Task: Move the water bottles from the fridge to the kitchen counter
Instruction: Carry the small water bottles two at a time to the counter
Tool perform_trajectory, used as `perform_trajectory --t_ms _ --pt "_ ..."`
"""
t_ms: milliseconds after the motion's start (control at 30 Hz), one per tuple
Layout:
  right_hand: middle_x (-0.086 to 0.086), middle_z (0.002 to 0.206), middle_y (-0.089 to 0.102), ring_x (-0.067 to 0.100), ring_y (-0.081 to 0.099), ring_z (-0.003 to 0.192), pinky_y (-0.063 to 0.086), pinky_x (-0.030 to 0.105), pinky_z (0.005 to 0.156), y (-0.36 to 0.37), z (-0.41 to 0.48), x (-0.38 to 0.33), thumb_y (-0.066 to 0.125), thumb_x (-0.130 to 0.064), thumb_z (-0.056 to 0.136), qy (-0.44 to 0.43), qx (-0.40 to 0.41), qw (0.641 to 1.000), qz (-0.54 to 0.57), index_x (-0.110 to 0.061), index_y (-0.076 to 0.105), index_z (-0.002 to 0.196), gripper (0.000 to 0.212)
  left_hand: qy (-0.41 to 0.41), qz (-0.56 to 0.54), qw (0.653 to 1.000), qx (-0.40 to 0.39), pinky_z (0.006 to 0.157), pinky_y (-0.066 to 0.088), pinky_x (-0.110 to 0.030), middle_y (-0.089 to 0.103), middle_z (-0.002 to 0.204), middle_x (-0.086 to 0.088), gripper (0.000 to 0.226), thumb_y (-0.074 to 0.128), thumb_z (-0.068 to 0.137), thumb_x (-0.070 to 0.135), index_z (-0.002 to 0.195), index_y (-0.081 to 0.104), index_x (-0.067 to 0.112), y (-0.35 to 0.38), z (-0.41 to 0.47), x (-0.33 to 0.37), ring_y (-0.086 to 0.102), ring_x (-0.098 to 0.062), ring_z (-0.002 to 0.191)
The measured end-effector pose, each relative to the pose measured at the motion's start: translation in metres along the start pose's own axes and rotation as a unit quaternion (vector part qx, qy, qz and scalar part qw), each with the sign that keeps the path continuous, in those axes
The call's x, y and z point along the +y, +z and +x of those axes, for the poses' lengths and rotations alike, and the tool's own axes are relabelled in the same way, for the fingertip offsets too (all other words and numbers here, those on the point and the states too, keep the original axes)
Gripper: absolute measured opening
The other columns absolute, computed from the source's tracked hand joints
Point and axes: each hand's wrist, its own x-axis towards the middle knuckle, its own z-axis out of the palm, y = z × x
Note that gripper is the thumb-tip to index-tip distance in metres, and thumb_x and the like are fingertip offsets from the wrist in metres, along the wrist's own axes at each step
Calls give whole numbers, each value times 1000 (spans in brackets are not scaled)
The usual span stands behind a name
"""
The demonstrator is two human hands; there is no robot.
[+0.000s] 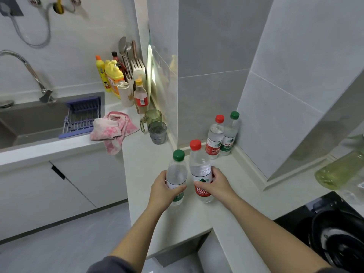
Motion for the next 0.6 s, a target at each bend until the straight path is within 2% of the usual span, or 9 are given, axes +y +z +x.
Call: perform_trajectory --t_ms 133,200,300,367,467,600 --pt "-11 110 64 0 61 99 46 11 73 1 12 10 86 -13 71 7 -12 1000 -5 -26 55 117 57 0 -4 1000 5 68 49 -17 67 97 12 45 88 64 31 95 56 34 7 14 -5 63 0 87" --pt "-15 108 65 -1 62 101 47 12 76 1 17 17 85 -10 71 10 -14 1000 -5 -31 56 113 55 2 -5 1000 7 66 47 -14 67 97 13 46 88 63 31 96 56 35 10 18 -7 62 4 86" --pt "-22 104 65 -10 63 92 47 6 70 0 22 24 84 -6 70 12 -13 1000 -11 -36 57 104 52 6 -6 1000 13 70 48 -18 66 99 12 48 87 63 33 100 56 34 12 20 -13 62 -1 90" --pt "-22 103 67 -9 64 92 47 5 67 -1 25 27 83 -5 70 14 -14 1000 -10 -36 58 103 52 5 -14 1000 20 74 51 -22 66 100 11 49 87 64 35 103 57 32 13 20 -18 63 -4 92" --pt "-21 103 67 -12 64 90 48 6 66 -2 29 31 83 -4 71 16 -18 1000 -7 -36 58 104 52 3 -24 1000 18 72 50 -20 66 100 14 53 85 61 42 105 56 35 13 19 -23 63 -1 92" --pt "-17 110 65 -14 63 93 49 7 70 -5 34 33 78 3 74 14 -42 999 -5 -33 56 109 54 12 -5 1000 -7 74 51 -21 62 105 17 59 81 60 45 110 51 38 15 18 -28 61 0 94"
